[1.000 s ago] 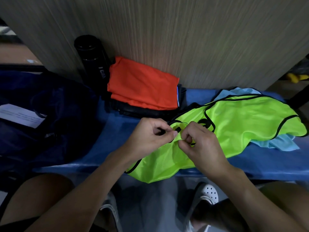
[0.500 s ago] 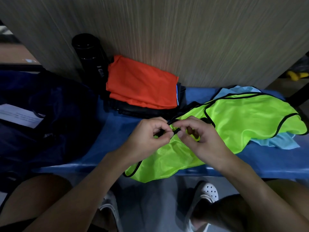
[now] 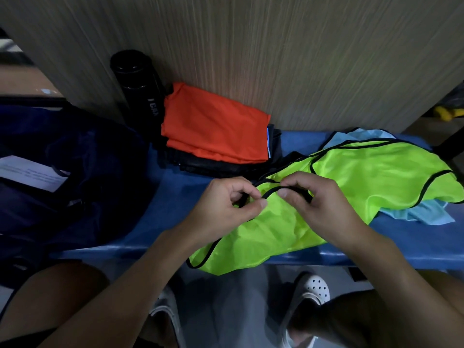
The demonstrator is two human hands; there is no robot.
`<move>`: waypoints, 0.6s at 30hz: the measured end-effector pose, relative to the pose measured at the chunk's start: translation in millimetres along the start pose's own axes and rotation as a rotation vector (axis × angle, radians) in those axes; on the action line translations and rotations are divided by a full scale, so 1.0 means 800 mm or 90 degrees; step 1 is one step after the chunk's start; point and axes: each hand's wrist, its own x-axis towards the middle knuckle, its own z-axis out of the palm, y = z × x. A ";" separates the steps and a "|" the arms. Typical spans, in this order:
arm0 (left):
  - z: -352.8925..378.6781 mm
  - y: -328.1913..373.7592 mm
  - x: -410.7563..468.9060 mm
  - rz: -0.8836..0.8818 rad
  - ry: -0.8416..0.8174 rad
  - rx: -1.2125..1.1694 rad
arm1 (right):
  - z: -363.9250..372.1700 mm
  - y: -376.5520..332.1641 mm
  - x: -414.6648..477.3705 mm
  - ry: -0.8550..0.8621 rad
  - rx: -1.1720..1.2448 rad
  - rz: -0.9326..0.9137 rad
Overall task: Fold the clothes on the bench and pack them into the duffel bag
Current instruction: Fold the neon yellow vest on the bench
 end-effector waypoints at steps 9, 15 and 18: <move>0.007 -0.006 -0.002 -0.014 -0.003 0.024 | 0.012 0.008 0.019 -0.040 -0.008 -0.012; -0.022 -0.007 0.004 0.003 0.031 0.092 | 0.011 0.006 0.016 -0.038 -0.114 -0.001; -0.042 -0.033 0.004 -0.067 -0.026 0.382 | 0.008 0.008 0.010 -0.039 -0.156 -0.046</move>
